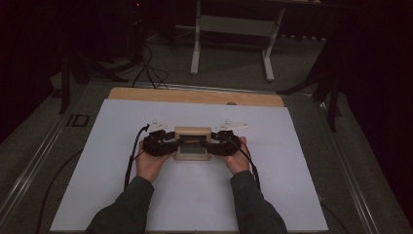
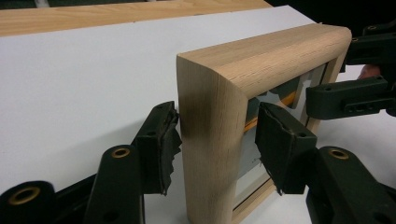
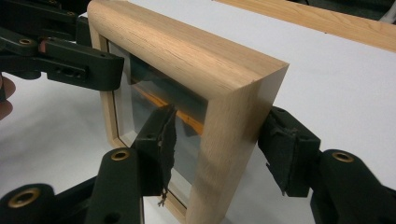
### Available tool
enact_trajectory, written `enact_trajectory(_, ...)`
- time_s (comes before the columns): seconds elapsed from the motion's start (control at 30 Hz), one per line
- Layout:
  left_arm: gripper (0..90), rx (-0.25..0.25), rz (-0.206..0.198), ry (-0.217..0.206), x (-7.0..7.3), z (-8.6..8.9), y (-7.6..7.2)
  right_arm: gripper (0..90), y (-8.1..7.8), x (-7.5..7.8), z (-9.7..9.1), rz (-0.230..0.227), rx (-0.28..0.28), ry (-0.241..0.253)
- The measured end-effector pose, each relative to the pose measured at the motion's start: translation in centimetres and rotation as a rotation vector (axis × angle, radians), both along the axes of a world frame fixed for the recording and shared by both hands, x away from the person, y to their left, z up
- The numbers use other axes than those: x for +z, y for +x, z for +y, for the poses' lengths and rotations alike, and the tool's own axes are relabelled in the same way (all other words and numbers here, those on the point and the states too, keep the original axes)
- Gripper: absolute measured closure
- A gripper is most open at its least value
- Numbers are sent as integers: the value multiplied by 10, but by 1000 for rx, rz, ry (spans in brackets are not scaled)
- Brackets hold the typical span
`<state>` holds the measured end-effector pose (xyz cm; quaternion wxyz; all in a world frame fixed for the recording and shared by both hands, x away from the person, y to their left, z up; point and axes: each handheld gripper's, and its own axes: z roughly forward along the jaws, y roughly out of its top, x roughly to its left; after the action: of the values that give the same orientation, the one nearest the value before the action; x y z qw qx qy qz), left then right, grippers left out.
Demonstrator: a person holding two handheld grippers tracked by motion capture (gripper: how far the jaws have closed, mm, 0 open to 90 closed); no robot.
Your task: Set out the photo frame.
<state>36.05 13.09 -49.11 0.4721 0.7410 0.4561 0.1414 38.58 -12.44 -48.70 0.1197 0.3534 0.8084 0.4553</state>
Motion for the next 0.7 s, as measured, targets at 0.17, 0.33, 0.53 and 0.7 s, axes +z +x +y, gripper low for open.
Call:
enact_trajectory(0.17, 465, 2, 11, -2, -1, 0, 1, 457, 0, 0, 0, 5, 2, -2)
enact_trajectory(0.33, 451, 3, 19, 7, -3, 1, 0, 447, 0, -3, -1, 12, 4, -7)
enact_trajectory(0.53, 431, 13, 32, 8, -7, 5, -1, 414, -1, -6, -3, 25, -2, -20)
enact_trajectory(0.7, 417, 18, 38, 14, -10, 7, -2, 371, -3, -7, -6, 28, -8, -36)
